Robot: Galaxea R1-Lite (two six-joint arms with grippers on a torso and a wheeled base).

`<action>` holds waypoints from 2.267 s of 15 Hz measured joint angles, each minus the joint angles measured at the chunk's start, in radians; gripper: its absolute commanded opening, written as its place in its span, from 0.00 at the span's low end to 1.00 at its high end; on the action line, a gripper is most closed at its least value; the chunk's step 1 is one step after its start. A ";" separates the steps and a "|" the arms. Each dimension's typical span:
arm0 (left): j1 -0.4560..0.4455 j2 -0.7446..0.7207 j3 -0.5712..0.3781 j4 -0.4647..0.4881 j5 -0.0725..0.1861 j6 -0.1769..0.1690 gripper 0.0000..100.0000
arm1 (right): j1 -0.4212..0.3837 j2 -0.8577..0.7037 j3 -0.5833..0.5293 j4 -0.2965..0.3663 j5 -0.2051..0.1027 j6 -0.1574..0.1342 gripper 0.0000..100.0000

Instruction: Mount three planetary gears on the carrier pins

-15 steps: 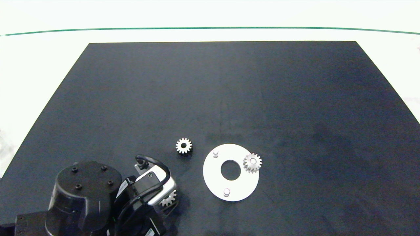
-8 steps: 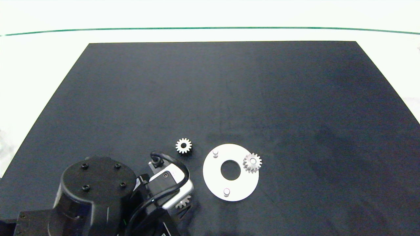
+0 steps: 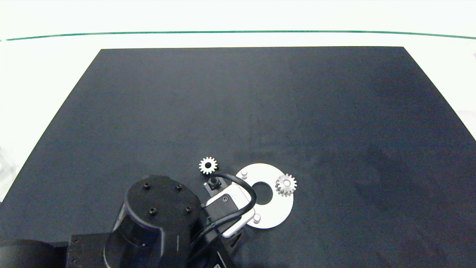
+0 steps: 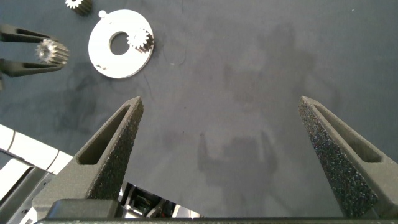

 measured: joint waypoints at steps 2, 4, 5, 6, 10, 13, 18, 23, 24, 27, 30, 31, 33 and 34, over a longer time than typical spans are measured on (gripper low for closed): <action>-0.007 0.032 -0.029 0.003 0.012 0.001 0.25 | -0.002 -0.010 -0.002 0.003 0.000 0.000 1.00; -0.030 0.064 -0.057 0.005 0.029 0.001 0.25 | -0.003 -0.016 -0.004 0.006 0.000 -0.001 1.00; -0.042 0.076 -0.069 0.006 0.033 0.000 0.25 | -0.003 -0.017 -0.004 0.006 0.000 0.000 1.00; -0.053 0.087 -0.083 0.006 0.037 0.000 0.25 | -0.002 -0.017 -0.004 0.006 0.000 0.000 1.00; -0.077 0.135 -0.127 0.003 0.038 -0.008 0.25 | -0.002 -0.025 -0.006 0.006 0.000 0.000 1.00; -0.092 0.176 -0.162 0.000 0.038 -0.008 0.25 | -0.002 -0.034 -0.010 0.007 0.000 0.000 1.00; -0.096 0.223 -0.196 -0.005 0.038 -0.004 0.25 | -0.002 -0.043 -0.011 0.011 0.000 0.000 1.00; -0.076 0.224 -0.195 0.000 0.038 0.018 0.25 | -0.002 -0.046 -0.007 0.011 0.001 0.001 1.00; -0.074 0.222 -0.194 0.000 0.038 0.018 0.25 | -0.002 -0.046 -0.006 0.012 0.001 0.001 1.00; -0.066 0.207 -0.182 0.001 0.039 0.024 0.25 | -0.002 -0.046 -0.006 0.012 0.001 0.001 1.00; -0.065 0.201 -0.170 -0.001 0.039 0.025 0.25 | -0.002 -0.048 -0.006 0.013 0.001 0.001 1.00; -0.063 0.201 -0.168 -0.002 0.038 0.025 0.25 | -0.002 -0.048 -0.005 0.013 0.001 0.001 1.00; -0.058 0.203 -0.164 -0.004 0.039 0.027 0.25 | -0.002 -0.049 -0.002 0.013 0.001 0.001 1.00; -0.053 0.204 -0.163 -0.004 0.038 0.034 0.25 | -0.002 -0.049 -0.002 0.013 0.001 0.001 1.00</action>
